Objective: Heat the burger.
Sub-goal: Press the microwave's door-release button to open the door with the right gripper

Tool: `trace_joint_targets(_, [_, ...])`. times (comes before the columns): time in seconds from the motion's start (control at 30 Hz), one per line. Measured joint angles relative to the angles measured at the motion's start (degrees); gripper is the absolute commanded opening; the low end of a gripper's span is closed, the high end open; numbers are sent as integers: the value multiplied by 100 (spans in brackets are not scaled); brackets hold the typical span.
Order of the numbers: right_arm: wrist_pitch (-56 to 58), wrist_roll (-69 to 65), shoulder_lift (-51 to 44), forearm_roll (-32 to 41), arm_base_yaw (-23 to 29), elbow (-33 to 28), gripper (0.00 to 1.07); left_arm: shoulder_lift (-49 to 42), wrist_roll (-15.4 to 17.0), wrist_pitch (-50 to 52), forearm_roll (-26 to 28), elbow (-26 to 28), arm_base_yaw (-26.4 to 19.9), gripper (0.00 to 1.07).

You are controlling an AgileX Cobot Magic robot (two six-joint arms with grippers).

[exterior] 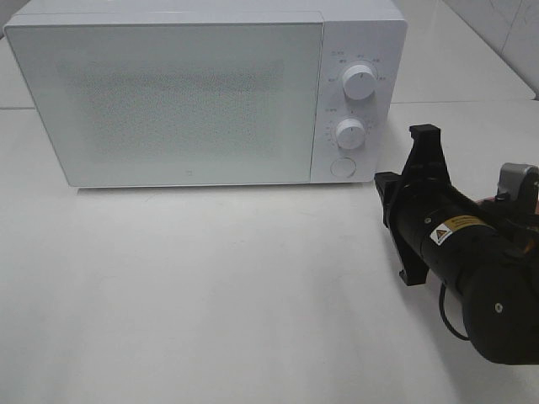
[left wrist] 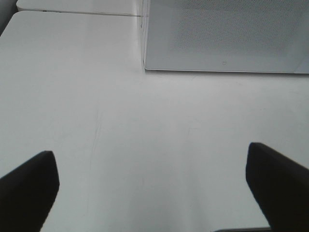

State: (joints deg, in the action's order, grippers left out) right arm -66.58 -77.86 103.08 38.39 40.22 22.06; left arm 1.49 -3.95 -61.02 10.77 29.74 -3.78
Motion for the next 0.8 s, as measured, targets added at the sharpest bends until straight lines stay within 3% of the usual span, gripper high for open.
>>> trace_joint_targets(0.8, [69,-292,1261,155,-34,1003,0,0,0,0,0,0,0,98])
